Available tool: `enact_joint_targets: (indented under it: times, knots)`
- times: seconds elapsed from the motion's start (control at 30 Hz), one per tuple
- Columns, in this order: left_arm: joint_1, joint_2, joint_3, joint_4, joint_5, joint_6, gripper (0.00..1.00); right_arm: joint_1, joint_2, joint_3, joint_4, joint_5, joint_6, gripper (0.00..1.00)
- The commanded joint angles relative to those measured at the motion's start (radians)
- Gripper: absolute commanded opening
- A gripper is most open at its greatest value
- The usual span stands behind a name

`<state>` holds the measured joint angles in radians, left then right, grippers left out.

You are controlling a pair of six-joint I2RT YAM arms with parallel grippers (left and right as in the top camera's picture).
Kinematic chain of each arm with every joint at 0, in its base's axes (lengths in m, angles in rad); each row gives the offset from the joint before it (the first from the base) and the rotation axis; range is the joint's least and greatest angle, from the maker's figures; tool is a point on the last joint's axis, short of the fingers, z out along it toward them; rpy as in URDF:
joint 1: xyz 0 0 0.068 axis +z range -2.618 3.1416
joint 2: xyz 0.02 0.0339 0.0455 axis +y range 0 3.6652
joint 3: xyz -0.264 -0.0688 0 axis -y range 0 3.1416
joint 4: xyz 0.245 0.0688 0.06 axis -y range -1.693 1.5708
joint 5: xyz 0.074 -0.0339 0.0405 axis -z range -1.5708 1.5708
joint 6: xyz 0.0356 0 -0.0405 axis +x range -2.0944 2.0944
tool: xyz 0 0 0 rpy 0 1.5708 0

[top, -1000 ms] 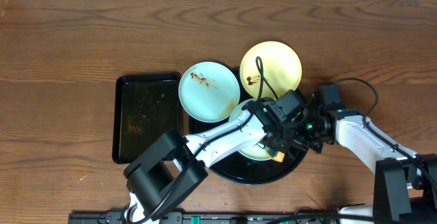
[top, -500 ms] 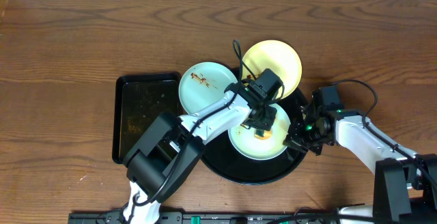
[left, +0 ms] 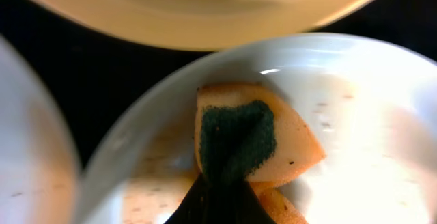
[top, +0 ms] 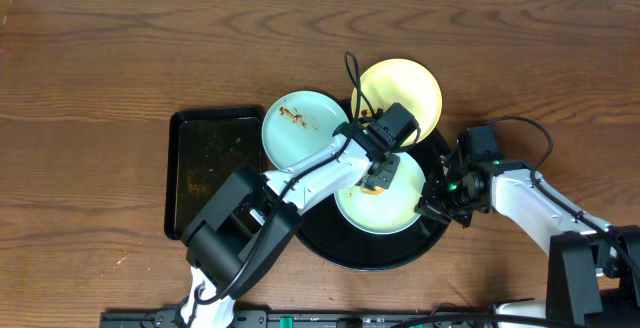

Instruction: Clean dirty plates on tray and stack at the side

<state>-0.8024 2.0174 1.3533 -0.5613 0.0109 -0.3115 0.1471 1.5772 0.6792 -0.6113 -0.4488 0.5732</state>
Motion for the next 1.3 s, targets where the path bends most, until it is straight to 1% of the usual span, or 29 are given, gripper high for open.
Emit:
enact_joint_targets:
  times: [0.0, 0.33, 0.47, 0.67, 0.83, 1.03, 1.17, 1.27]
  knots:
    - [0.021, 0.026, -0.02, -0.054, -0.176, 0.023, 0.08, -0.006, 0.049, -0.068, -0.05, 0.212, -0.002, 0.01]
    - [0.02, 0.023, -0.019, -0.147, -0.203, -0.007, 0.07, -0.006, 0.049, -0.068, -0.047, 0.212, -0.002, 0.02]
    - [0.02, -0.025, -0.013, -0.161, -0.203, -0.006, 0.07, -0.006, 0.049, -0.063, -0.045, 0.212, -0.002, 0.02]
    - [0.021, -0.19, 0.032, -0.202, -0.207, -0.005, 0.07, -0.006, 0.049, -0.059, -0.044, 0.212, -0.001, 0.01]
    - [0.021, -0.326, 0.033, -0.237, -0.213, -0.006, 0.07, -0.005, 0.049, -0.059, -0.046, 0.212, -0.002, 0.02]
    - [0.021, -0.487, 0.034, -0.27, -0.289, -0.008, 0.07, -0.004, 0.027, -0.058, -0.047, 0.212, -0.002, 0.01]
    - [0.034, -0.589, 0.034, -0.291, -0.339, -0.008, 0.07, -0.002, -0.053, -0.042, -0.065, 0.206, -0.003, 0.02]
    - [0.076, -0.641, 0.034, -0.317, -0.346, -0.011, 0.07, -0.002, -0.153, -0.006, -0.108, 0.213, -0.006, 0.02]
